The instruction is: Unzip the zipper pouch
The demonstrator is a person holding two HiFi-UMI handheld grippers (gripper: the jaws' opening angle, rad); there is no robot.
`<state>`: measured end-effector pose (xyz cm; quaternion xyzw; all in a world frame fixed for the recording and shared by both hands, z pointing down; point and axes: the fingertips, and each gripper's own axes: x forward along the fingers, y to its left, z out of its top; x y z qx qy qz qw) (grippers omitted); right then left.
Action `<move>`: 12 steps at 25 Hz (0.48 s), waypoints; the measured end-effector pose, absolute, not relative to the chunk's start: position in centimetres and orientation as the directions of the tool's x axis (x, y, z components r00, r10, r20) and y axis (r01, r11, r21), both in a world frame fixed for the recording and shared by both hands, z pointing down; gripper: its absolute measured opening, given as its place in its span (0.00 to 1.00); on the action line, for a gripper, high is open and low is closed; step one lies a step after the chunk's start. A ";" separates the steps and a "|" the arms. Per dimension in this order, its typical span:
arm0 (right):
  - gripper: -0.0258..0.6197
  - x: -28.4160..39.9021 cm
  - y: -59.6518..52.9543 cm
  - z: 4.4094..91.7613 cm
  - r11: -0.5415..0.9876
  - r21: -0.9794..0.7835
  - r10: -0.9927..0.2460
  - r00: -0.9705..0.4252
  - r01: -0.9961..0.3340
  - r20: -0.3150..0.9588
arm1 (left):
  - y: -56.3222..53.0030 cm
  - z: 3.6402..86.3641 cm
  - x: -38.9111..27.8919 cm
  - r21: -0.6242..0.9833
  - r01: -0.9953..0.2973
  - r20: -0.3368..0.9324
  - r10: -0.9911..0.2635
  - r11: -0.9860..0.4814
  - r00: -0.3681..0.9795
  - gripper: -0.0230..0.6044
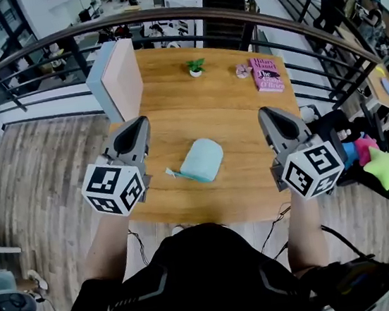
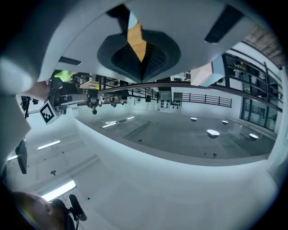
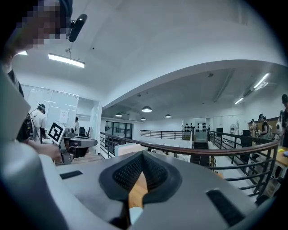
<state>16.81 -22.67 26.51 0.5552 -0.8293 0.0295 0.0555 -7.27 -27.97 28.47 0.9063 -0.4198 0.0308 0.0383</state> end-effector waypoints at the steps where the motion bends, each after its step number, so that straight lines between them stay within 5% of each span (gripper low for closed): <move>1: 0.05 16.8 -22.7 26.4 0.383 0.014 -0.917 -0.379 -0.923 0.124 | -28.0 28.5 -7.4 0.058 -0.768 0.089 -0.763 -0.638 0.641 0.08; 12: 0.05 16.9 -22.8 26.1 0.386 0.036 -0.918 -0.379 -0.922 0.116 | -27.3 27.9 -7.4 0.059 -0.784 0.081 -0.780 -0.618 0.621 0.08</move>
